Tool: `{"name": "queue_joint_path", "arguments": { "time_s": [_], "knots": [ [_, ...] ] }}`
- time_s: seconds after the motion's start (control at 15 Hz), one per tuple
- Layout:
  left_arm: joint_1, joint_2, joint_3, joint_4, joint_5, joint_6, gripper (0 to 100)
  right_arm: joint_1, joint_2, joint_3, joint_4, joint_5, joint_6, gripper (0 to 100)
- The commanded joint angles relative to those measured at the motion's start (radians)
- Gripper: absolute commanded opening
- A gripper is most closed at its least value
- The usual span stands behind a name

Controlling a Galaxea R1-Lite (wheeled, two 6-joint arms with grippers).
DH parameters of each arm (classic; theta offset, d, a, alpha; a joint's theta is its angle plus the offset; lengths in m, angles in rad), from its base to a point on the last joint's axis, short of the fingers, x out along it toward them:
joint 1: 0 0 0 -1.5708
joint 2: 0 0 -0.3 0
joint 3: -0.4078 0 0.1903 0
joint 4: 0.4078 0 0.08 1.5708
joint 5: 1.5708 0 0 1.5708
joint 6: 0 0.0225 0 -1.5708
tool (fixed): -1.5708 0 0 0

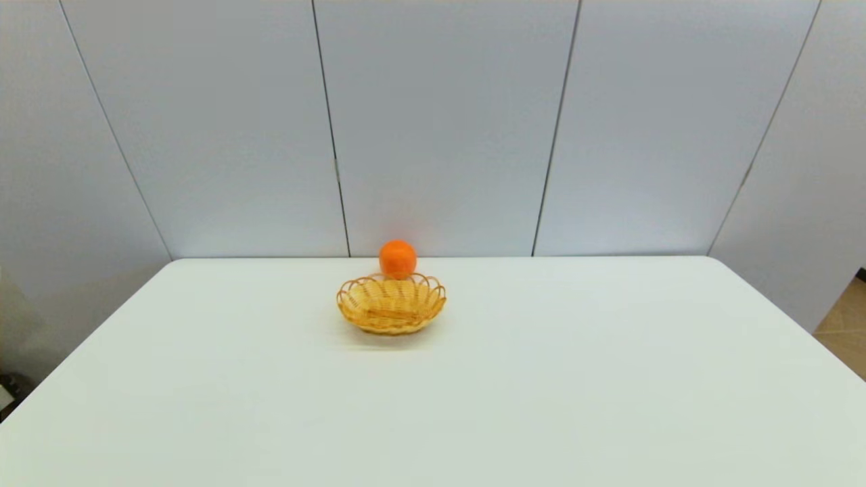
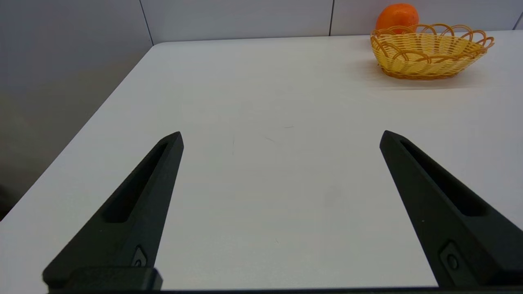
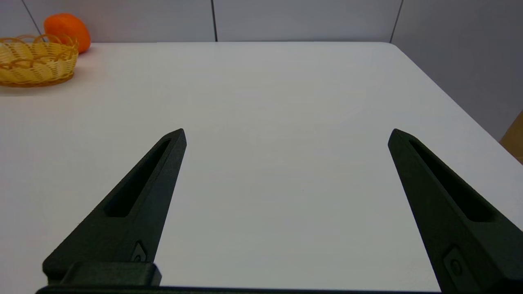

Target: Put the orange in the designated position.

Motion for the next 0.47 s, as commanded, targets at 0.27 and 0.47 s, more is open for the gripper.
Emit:
{"name": "queue_joint_path", "arguments": {
  "time_s": [0.27, 0.47],
  "knots": [
    [0.000, 0.001, 0.000, 0.000, 0.000, 0.001, 100, -0.001, 0.000, 0.000, 0.000, 0.000, -0.007, 100],
    [0.000, 0.001, 0.000, 0.000, 0.000, 0.001, 100, -0.001, 0.001, 0.000, 0.000, 0.000, -0.007, 100]
  ]
}}
